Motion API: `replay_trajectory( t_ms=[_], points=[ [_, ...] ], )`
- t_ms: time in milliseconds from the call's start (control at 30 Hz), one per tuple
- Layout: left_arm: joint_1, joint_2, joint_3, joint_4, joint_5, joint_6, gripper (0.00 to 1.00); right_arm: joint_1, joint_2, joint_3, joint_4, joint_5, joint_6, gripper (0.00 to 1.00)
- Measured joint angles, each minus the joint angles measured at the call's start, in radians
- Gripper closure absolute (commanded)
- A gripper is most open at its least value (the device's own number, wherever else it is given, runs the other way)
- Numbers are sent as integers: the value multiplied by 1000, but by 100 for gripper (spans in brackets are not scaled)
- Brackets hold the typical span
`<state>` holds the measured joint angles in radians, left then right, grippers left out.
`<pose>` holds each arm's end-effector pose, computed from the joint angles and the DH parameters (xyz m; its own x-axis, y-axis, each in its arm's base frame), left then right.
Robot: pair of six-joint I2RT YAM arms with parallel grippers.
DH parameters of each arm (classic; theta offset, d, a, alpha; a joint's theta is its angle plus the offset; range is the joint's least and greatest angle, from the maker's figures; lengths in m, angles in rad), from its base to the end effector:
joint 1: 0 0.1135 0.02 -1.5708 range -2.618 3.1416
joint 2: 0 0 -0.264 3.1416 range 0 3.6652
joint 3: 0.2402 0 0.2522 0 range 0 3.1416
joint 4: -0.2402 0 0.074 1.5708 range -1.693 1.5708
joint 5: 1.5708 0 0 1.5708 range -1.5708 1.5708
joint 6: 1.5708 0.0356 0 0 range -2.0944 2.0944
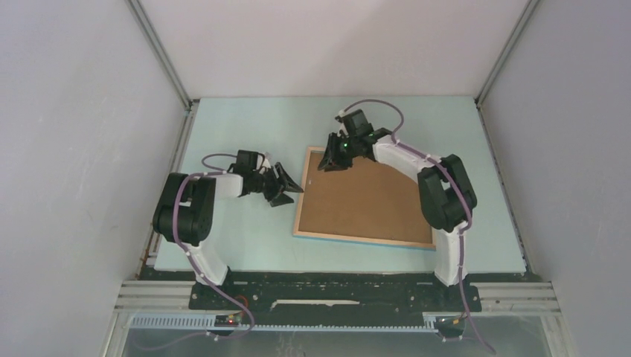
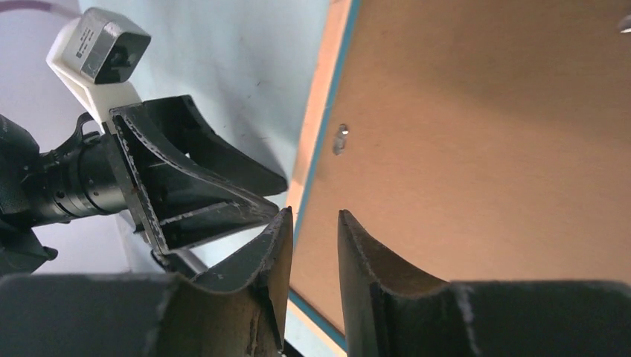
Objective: Put the photo into the frame
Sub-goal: Install the photo frame at the center of the board.
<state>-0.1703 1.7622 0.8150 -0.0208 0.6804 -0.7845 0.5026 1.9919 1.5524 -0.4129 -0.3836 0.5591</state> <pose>0.3112 -0.0762 0.1251 -0.9160 -0.3997 -0.0351 -0.2315 0.5980 -0.7673 0.3840 0.2263 0.2239 -0.9107 0.0607 -0.4085 -0.2117 0.7807 0.5880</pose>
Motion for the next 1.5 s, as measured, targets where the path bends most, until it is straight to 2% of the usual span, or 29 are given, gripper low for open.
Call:
replay_trajectory(
  t_ms=[200, 433, 700, 833, 1067, 1233, 1500],
  points=[
    [-14, 8, 1, -20, 5, 11, 41, 40, 66, -18, 84, -67, 104, 64],
    [-14, 18, 1, -21, 10, 8, 44, 40, 113, -23, 163, -90, 164, 77],
    [-14, 20, 1, -19, 13, 8, 45, 42, 172, -24, 166, -89, 180, 78],
    [-14, 20, 1, -19, 14, 7, 45, 43, 184, -24, 172, -90, 185, 74],
    [-14, 20, 1, -18, 15, 7, 45, 46, 227, -24, 205, -119, 212, 86],
    [-14, 20, 1, -18, 15, 7, 45, 48, 238, -24, 232, -127, 232, 100],
    [-14, 20, 1, -14, 16, 7, 45, 50, 250, -24, 263, -146, 266, 100]
  ],
)
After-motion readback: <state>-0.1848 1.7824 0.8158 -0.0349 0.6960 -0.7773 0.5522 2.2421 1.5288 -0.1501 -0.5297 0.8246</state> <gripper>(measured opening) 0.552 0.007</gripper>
